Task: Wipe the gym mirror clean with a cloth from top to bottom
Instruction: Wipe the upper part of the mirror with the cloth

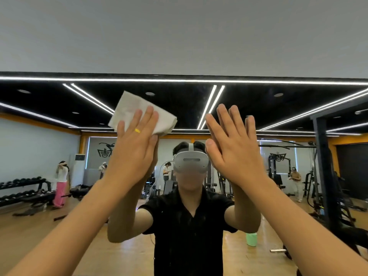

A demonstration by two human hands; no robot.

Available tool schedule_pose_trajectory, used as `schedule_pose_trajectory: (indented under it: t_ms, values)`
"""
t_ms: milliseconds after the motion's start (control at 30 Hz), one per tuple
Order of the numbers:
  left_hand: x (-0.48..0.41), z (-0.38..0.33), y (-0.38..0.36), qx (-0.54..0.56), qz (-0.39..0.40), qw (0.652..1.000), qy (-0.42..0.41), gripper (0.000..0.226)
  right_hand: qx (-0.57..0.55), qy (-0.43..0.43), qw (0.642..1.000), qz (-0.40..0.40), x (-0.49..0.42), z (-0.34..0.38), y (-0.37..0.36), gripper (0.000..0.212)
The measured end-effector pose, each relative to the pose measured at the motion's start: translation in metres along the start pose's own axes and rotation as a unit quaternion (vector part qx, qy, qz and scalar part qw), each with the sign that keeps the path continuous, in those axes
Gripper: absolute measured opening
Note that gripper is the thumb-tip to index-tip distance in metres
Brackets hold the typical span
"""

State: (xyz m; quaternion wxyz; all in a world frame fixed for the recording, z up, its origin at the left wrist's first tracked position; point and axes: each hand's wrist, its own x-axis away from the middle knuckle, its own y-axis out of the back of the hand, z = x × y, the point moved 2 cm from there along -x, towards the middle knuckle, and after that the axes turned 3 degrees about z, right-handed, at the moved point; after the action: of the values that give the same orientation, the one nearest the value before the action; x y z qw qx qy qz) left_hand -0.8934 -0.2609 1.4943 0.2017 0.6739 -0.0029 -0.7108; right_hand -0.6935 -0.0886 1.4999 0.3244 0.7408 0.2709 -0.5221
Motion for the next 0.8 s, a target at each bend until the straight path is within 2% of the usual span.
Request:
schedule_pose_trajectory:
  t_ms: [133,500,800]
  values:
    - [0.009,-0.003,-0.003,-0.015,-0.001,1.0,0.008,0.058,-0.004,0.0,1.0,-0.012,0.0,0.002,0.0,0.06]
    - [-0.076,-0.019,0.013,-0.024,0.017,1.0,-0.011,0.055,0.007,-0.006,1.0,0.0,0.001,0.002,0.002,0.061]
    - [0.016,-0.008,-0.006,-0.055,0.007,0.996,-0.073,0.055,0.013,-0.009,1.0,-0.005,0.0,0.002,0.002,0.063]
